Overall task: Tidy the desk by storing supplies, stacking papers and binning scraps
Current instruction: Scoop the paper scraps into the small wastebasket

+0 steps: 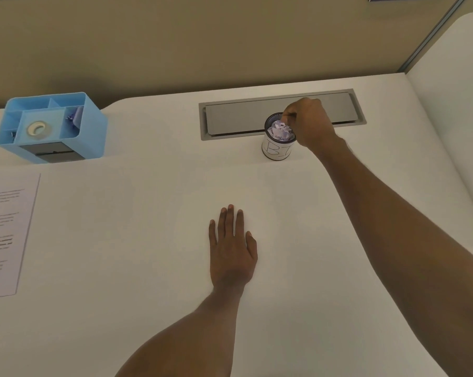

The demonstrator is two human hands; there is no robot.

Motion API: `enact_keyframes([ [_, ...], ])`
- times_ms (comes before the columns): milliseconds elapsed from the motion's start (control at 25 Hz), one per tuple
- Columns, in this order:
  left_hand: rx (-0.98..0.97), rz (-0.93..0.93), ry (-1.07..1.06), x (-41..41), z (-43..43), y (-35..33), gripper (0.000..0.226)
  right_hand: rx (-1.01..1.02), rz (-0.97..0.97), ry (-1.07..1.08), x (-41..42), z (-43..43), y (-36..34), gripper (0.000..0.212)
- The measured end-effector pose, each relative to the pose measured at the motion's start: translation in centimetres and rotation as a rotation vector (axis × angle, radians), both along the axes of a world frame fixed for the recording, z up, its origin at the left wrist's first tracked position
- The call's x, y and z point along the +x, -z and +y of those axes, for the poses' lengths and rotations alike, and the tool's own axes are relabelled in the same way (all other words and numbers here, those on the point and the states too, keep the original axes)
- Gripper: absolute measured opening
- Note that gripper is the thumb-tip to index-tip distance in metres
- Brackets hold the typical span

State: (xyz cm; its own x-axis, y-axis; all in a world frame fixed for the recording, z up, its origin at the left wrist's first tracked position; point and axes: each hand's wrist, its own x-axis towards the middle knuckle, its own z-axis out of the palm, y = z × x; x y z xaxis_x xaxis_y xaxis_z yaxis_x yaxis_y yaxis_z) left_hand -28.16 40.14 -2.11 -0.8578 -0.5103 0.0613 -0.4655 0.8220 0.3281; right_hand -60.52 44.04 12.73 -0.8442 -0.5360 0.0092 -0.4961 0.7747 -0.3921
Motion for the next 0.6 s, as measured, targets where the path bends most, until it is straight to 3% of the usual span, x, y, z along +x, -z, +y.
enact_keyframes([
  [160,-0.003,0.016,0.005,0.1,-0.1,0.0,0.057,-0.008,0.061,0.059,0.5,-0.7,-0.6,0.021],
  [280,0.000,-0.001,0.002,0.0,0.0,0.0,0.057,-0.009,0.114,0.085,1.3,-0.8,-1.3,0.004],
  [400,-0.002,0.000,0.006,0.0,0.0,-0.1,0.057,0.007,0.123,0.080,1.6,-0.5,-1.5,0.003],
  [600,-0.001,0.001,0.002,0.0,0.1,0.0,0.057,0.119,0.227,0.087,2.5,-0.3,-1.7,0.023],
])
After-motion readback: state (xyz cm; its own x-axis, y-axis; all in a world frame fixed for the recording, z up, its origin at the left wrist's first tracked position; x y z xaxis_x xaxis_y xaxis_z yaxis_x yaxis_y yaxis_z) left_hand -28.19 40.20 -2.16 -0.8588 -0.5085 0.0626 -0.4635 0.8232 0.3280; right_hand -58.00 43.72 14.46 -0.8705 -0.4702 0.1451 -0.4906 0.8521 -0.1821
